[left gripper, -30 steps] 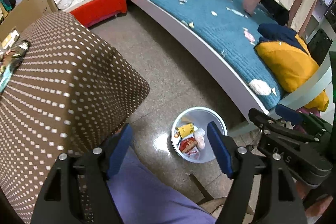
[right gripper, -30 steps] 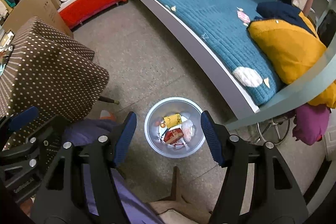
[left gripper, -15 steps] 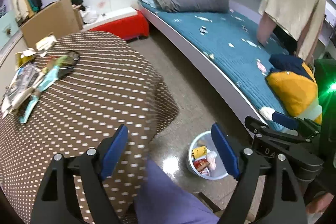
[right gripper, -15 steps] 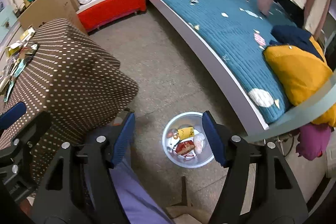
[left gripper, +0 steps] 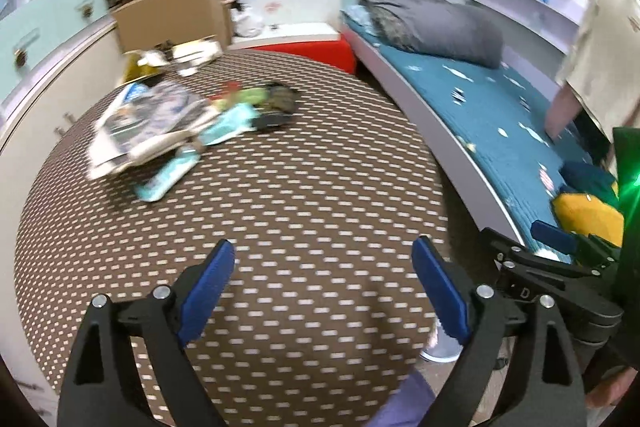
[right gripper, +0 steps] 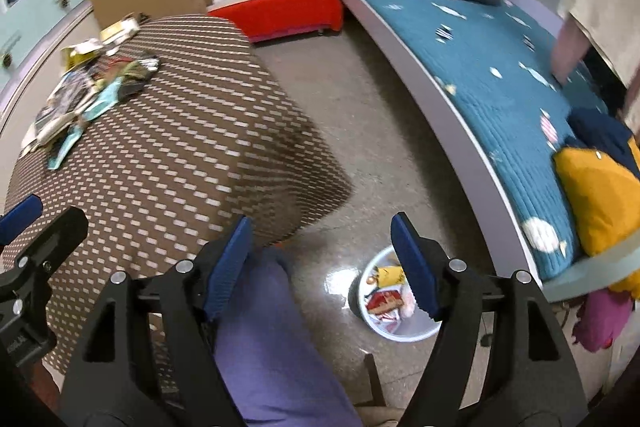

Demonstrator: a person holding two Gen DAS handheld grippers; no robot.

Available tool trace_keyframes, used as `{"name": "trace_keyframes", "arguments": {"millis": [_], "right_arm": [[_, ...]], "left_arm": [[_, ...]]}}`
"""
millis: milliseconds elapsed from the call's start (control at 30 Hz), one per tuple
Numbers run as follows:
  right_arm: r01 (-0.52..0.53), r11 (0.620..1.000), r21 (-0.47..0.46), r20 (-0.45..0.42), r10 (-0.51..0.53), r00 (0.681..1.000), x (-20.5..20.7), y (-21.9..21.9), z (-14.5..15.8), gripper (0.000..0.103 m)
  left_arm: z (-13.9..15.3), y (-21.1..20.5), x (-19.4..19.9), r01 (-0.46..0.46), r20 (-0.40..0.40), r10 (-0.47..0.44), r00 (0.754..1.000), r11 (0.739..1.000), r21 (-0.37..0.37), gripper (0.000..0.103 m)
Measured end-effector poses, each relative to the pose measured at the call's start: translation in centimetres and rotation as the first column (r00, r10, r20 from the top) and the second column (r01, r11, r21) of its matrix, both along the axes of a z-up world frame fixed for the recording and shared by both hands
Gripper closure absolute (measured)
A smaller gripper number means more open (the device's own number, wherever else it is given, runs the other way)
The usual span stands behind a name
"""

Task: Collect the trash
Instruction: 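Return both grippers from the bucket to the table, then grasp the beige cloth bundle with right gripper while left grasps a small beige cloth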

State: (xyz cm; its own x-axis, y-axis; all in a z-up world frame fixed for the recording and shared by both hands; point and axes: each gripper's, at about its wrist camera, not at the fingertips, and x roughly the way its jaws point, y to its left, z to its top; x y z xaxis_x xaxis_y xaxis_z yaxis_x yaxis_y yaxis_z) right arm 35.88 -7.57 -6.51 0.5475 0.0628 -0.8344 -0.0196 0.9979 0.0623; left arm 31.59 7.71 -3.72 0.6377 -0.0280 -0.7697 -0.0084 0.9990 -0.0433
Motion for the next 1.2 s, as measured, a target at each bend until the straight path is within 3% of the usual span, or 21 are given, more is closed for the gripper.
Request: {"name": "trace_keyframes", "arguments": {"millis": [300, 467, 733, 1033, 1200], "right_arm": [[-0.207, 0.978, -0.033, 0.088, 0.21, 0.974, 1.1, 8.8, 2.5, 0.027], [-0.35, 0.934, -0.067, 0.127, 0.356, 0.926, 1.3, 14.5, 3.6, 0.027], [-0.539, 0.833, -0.123, 0.144, 0.553, 0.821, 1.0, 23.0, 3.8, 0.027], [-0.631, 0.736, -0.244, 0.128, 0.669, 0.732, 2.3, 30.3, 2.2, 0.027], [-0.618, 0.732, -0.286, 0.115, 0.667, 0.736, 4.6, 32.5, 0.7, 0.027]], "left_arm": [[0.6, 8.3, -1.4, -0.194, 0.012, 0.194, 0.981, 0.981, -0.015, 0.014], [0.5, 12.8, -2.4, -0.298, 0.006, 0.298, 0.954, 0.954, -0.035, 0.013], [-0.4, 19.4, -4.8, -0.45, -0.012, 0.45, 0.893, 0.891, -0.067, 0.013], [-2.2, 24.8, -6.0, -0.561, -0.054, 0.558, 0.828, 0.822, -0.103, 0.013], [-2.9, 26.3, -5.3, -0.578, -0.066, 0.574, 0.816, 0.808, -0.117, 0.013]]}}
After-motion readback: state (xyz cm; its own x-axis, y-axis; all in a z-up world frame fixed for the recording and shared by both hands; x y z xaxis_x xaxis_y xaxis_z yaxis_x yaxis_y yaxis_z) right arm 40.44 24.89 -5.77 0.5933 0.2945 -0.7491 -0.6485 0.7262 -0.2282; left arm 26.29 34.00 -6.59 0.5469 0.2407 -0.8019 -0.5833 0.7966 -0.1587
